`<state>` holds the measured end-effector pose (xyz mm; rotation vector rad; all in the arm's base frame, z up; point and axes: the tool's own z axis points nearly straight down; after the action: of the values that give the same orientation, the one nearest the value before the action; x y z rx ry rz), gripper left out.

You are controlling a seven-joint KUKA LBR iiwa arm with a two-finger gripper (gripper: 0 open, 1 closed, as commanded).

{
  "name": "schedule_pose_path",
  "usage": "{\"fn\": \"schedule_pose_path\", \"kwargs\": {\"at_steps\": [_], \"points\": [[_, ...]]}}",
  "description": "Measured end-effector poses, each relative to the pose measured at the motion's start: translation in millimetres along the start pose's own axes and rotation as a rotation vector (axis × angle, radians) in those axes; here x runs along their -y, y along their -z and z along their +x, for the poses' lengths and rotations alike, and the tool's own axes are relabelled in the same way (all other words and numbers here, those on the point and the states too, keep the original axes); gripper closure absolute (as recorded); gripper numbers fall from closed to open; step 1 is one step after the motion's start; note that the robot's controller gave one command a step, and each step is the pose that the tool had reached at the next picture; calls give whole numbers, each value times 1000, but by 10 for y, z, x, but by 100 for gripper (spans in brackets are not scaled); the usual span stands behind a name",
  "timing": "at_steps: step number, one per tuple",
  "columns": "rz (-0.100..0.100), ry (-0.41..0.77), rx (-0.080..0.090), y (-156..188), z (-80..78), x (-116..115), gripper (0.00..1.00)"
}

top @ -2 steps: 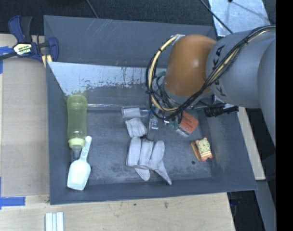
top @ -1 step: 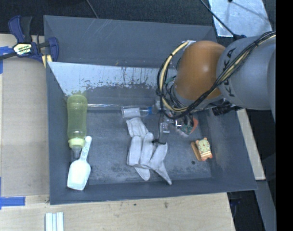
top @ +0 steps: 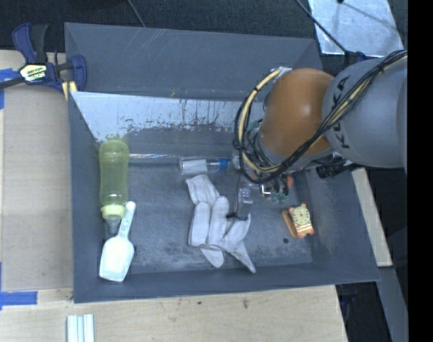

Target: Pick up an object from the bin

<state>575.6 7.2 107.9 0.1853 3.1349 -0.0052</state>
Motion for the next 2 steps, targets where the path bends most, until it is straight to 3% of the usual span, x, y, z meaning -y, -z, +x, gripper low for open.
{"fn": "schedule_pose_path", "kwargs": {"at_steps": [1, 2], "points": [[-3, 199, 1, 17, 147, -233, 0], [-3, 495, 2, -42, 196, -339, 0]]}}
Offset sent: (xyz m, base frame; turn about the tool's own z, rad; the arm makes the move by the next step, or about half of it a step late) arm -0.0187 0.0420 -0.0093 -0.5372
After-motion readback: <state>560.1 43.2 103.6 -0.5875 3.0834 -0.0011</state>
